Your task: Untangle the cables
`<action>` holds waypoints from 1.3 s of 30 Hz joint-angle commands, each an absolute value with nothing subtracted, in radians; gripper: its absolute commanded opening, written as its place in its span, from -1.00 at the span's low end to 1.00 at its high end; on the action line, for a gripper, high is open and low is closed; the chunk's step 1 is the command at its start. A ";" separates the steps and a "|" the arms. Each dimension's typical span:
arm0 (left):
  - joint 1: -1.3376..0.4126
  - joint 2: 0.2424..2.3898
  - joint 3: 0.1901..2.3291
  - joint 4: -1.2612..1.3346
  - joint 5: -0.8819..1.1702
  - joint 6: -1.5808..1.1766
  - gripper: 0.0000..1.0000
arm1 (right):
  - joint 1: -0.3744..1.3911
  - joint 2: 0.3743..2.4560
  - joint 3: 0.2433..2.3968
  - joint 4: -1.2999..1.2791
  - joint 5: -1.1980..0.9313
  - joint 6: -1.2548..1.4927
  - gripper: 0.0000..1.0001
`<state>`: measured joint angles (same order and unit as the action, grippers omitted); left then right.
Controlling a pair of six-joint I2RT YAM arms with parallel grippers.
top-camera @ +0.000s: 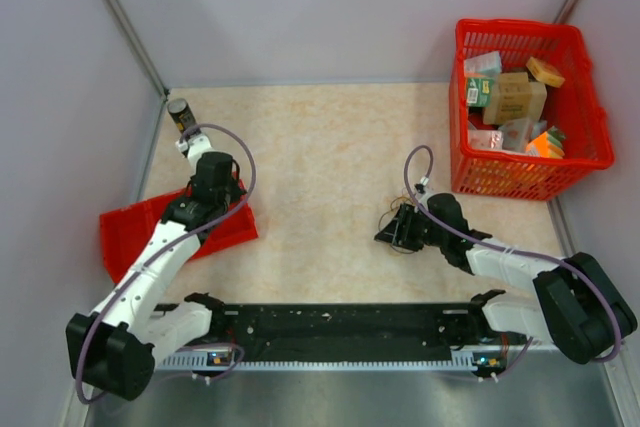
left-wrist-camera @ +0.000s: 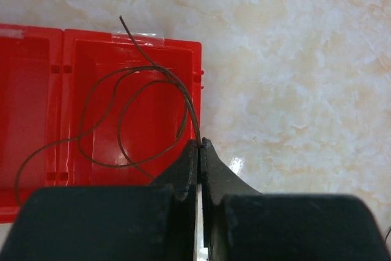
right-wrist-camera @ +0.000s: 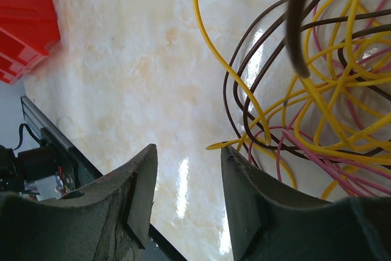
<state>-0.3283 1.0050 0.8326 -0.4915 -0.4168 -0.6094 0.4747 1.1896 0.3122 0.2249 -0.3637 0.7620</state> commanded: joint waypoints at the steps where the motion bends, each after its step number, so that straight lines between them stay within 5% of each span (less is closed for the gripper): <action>1: -0.252 0.993 0.789 -0.394 -0.328 -0.712 -1.00 | 0.465 1.193 0.322 0.275 -0.373 0.746 -0.08; 11: -0.183 1.064 0.672 -0.266 -0.180 -0.864 -1.00 | 0.465 1.201 0.324 0.279 -0.379 0.746 -0.08; 24: -0.086 1.097 0.633 -0.176 -0.241 -0.835 -1.00 | 0.465 1.207 0.327 0.287 -0.387 0.744 -0.08; 28: -0.084 1.111 0.699 -0.267 -0.235 -0.824 -0.12 | 0.465 1.212 0.330 0.284 -0.390 0.741 -0.08; 31: -0.084 1.034 0.712 -0.310 -0.189 -0.801 0.22 | 0.466 1.210 0.327 0.290 -0.394 0.733 -0.06; 39: -0.087 0.792 0.724 -0.332 0.154 -0.641 0.29 | 0.616 1.129 0.382 0.184 -0.249 0.654 0.11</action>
